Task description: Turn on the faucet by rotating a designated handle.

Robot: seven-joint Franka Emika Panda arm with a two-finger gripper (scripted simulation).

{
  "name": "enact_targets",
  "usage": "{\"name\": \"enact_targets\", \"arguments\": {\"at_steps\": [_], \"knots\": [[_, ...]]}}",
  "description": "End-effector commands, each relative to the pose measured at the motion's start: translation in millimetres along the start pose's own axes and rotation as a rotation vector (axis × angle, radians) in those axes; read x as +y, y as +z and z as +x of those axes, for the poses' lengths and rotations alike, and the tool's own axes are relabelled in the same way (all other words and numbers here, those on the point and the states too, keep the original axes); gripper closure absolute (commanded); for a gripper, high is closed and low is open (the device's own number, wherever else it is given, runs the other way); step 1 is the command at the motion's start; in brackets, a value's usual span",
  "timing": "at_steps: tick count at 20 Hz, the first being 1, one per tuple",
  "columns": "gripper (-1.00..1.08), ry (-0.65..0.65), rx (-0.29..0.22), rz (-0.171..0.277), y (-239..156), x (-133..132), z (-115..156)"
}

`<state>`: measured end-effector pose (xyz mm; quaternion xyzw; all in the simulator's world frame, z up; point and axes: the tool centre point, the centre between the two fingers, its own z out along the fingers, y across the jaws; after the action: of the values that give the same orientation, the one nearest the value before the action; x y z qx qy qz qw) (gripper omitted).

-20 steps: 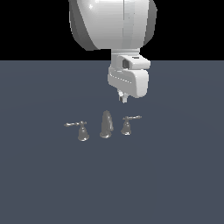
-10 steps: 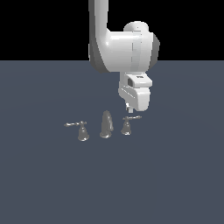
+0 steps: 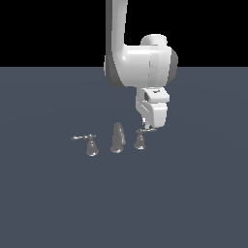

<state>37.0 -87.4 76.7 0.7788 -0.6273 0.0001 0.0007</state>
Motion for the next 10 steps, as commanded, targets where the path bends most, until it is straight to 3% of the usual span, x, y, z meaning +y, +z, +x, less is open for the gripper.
{"name": "enact_targets", "arguments": {"at_steps": [1,10], "knots": [[1.08,0.002,0.000,0.001,0.3,-0.5,0.4],[1.08,0.002,0.000,0.001,0.1,24.9,12.6]]}}
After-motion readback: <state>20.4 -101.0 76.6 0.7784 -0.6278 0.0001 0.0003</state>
